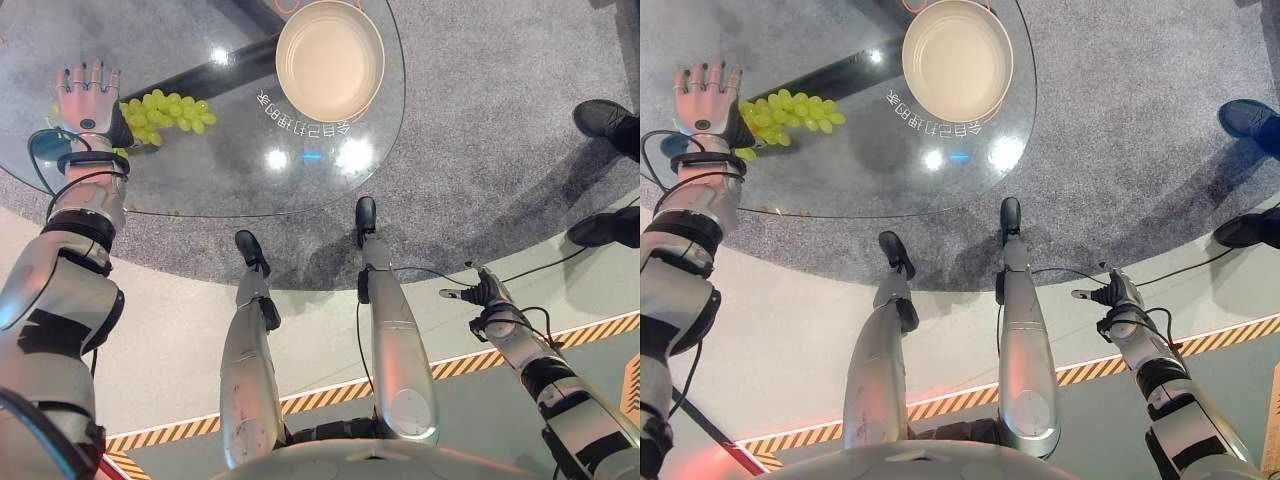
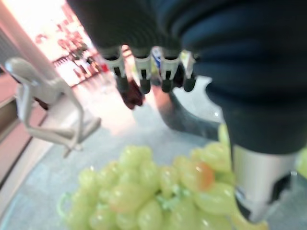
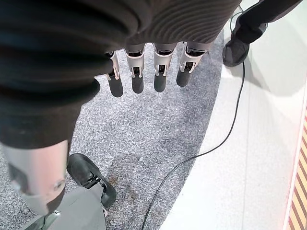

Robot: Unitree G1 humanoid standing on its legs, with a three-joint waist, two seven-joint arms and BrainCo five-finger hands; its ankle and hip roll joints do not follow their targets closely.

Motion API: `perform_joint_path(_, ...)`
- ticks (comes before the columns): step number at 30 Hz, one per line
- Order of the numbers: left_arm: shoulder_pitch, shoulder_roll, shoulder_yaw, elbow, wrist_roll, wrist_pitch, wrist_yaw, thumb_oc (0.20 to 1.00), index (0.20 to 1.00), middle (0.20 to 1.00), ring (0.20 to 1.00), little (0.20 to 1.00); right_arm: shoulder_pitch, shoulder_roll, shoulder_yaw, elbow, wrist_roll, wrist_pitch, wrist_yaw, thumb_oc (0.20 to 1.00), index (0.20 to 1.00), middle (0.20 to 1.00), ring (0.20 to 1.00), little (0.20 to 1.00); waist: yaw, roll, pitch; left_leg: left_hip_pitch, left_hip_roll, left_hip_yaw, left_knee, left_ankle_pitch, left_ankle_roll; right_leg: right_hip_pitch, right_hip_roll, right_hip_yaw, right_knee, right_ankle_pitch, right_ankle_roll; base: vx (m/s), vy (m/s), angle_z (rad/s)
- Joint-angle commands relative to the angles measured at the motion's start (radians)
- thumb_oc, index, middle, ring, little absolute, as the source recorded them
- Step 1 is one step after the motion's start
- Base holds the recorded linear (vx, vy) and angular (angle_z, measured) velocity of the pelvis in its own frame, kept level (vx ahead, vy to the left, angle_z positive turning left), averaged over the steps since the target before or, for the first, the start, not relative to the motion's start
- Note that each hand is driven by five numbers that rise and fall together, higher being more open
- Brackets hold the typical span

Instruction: Pick up fruits into the plate

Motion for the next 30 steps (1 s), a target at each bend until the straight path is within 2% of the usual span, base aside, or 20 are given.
perform_joint_path(1, -0.035, 0.072, -0.004, 0.046, -0.011, 0.012, -0.079, 1.0, 1.0, 1.0, 1.0, 1.0, 0.062, -0.054, 0.005, -0.065, 0.015, 0.006, -0.023, 1.0, 1.0, 1.0, 1.0, 1.0, -0.018, -0.038, -0.006, -0.051, -0.103, 0.052, 0.129, -0.141, 0.038, -0.013, 0.089, -0.004, 0.066, -0.084, -0.019, 0.04, 0.019, -0.02)
perform_joint_path(15, -0.037, 0.093, -0.044, 0.083, 0.029, 0.072, -0.217, 1.0, 1.0, 1.0, 1.0, 1.0, 0.062, -0.087, -0.023, -0.142, 0.058, -0.002, -0.043, 1.0, 1.0, 1.0, 1.0, 1.0, -0.038, -0.049, -0.006, -0.086, -0.093, 0.056, 0.094, -0.12, 0.028, -0.053, 0.098, 0.012, 0.021, -0.049, -0.013, 0.0, 0.001, -0.01)
perform_joint_path(22, -0.054, 0.086, -0.024, 0.114, -0.039, 0.12, -0.145, 1.0, 1.0, 1.0, 1.0, 1.0, 0.044, -0.087, -0.02, -0.156, 0.085, -0.012, -0.033, 1.0, 1.0, 1.0, 1.0, 1.0, -0.043, -0.072, -0.006, -0.111, -0.085, 0.051, 0.095, -0.119, 0.023, -0.072, 0.101, 0.013, 0.001, -0.034, -0.011, 0.0, -0.014, -0.01)
perform_joint_path(30, -0.077, 0.069, -0.015, 0.141, -0.077, 0.126, -0.124, 1.0, 1.0, 1.0, 1.0, 1.0, 0.029, -0.083, -0.006, -0.16, 0.109, -0.016, -0.031, 1.0, 1.0, 1.0, 1.0, 1.0, -0.045, -0.086, -0.006, -0.131, -0.081, 0.043, 0.095, -0.118, 0.019, -0.088, 0.104, 0.015, -0.005, -0.029, -0.01, 0.0, -0.008, 0.0)
